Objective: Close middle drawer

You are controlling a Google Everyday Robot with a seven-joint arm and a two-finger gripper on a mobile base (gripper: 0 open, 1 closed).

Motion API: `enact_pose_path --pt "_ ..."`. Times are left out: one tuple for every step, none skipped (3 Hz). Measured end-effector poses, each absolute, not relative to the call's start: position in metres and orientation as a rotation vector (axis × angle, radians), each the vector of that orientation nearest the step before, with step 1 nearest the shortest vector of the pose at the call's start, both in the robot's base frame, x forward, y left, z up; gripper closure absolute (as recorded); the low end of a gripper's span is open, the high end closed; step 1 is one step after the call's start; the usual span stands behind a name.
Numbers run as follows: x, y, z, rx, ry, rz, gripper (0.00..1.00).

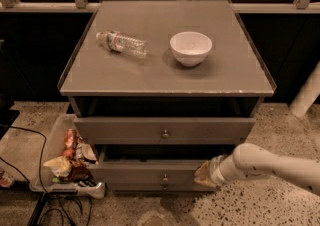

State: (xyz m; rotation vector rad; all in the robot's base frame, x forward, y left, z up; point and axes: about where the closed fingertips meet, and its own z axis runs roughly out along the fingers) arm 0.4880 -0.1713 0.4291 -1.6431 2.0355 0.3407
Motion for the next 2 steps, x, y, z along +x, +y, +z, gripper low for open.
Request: enact_pose_path --pt "0.5038 -0.1782 0.4350 -1.625 2.034 0.309 0.73" --pt "0.5038 -0.1781 0.4350 -1.625 2.034 0.309 0.50"
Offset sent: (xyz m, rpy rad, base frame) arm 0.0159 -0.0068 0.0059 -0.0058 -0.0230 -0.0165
